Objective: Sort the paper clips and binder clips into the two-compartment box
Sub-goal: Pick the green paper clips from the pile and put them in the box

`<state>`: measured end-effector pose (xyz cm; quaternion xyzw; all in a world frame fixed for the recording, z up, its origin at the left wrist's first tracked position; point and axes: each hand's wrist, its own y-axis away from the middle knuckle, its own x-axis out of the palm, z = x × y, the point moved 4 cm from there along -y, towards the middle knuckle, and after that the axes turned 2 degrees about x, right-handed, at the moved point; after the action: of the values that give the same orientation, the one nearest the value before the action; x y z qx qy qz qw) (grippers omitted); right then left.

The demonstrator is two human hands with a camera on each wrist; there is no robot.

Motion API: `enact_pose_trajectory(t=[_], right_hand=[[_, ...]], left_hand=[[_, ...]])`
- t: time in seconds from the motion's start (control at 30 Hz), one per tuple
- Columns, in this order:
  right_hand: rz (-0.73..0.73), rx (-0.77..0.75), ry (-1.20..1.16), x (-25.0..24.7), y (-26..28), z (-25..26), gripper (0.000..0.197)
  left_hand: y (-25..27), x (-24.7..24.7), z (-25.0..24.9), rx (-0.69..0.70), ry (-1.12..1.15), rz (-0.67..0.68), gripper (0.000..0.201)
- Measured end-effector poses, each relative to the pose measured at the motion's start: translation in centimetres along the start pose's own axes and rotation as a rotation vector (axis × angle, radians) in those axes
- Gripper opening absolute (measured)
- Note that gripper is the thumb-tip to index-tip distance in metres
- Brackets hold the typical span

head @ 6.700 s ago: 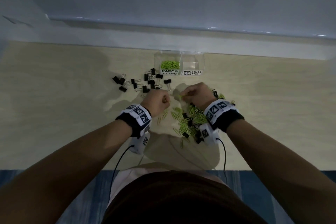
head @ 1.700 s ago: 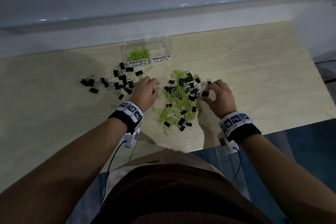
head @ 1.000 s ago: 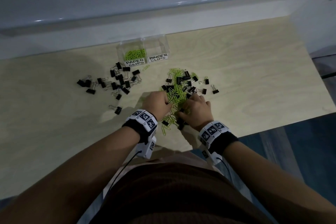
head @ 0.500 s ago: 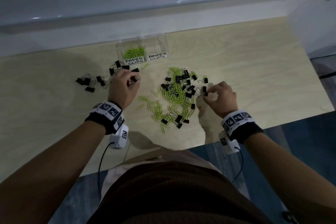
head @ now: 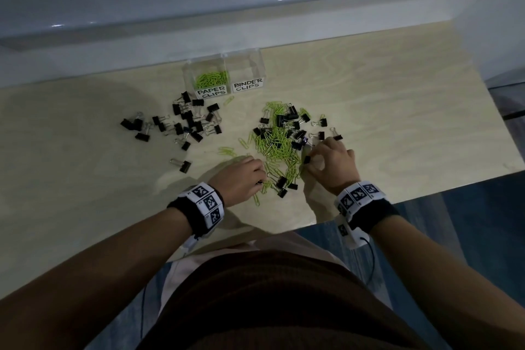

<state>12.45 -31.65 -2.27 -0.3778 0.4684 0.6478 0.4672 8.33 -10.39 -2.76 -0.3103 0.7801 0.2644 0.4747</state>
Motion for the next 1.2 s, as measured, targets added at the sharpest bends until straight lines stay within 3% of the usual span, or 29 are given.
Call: enact_pose_trajectory(t=[0.07, 0.17, 0.33, 0.43, 0.53, 0.63, 0.8, 0.93, 1.03, 1.1, 1.2], right_hand=[[-0.067, 0.042, -0.041, -0.5, -0.1, -0.5, 0.026], [-0.106, 0.004, -0.078, -0.9, 0.4, 0.1, 0.028], [0.026, -0.212, 0.009, 0.3, 2.4, 4.4, 0.04], [0.103, -0.237, 0.122, 1.4, 2.6, 5.4, 0.041], [0.116, -0.237, 0.118, 1.7, 2.4, 5.7, 0.036], [0.114, -0.259, 0.107, 1.8, 2.3, 6.0, 0.033], [0.041, -0.32, 0.032, 1.7, 2.0, 5.7, 0.021], [0.064, -0.372, -0.18, 1.1, 1.9, 5.6, 0.009], [0.063, -0.274, -0.368, 0.5, 1.5, 4.4, 0.01], [-0.012, -0.163, -0.443, -0.2, 0.7, 2.8, 0.012], [-0.106, 0.007, -0.487, -1.4, -0.3, -0.4, 0.015]], left_hand=[[0.1, 0.1, 0.1, 0.053, -0.054, -0.012, 0.013], [0.2, 0.4, 0.6, 0.046, -0.026, -0.027, 0.025], [0.4, -0.1, 0.3, -0.183, 0.118, -0.086, 0.022], [0.2, 0.2, 0.3, -0.358, 0.195, -0.069, 0.028], [0.0, 0.4, 0.4, -0.426, 0.218, -0.096, 0.026], [-0.1, 0.0, 0.3, -0.411, 0.191, -0.1, 0.024], [0.3, -0.6, 0.5, -0.266, 0.037, -0.106, 0.017], [0.6, -1.7, 1.5, -0.319, 0.085, -0.133, 0.016], [1.4, -3.0, 2.9, -0.45, 0.243, -0.247, 0.014], [2.2, -3.9, 4.2, -0.516, 0.371, -0.337, 0.012], [3.2, -5.0, 6.7, -0.6, 0.386, -0.408, 0.013]])
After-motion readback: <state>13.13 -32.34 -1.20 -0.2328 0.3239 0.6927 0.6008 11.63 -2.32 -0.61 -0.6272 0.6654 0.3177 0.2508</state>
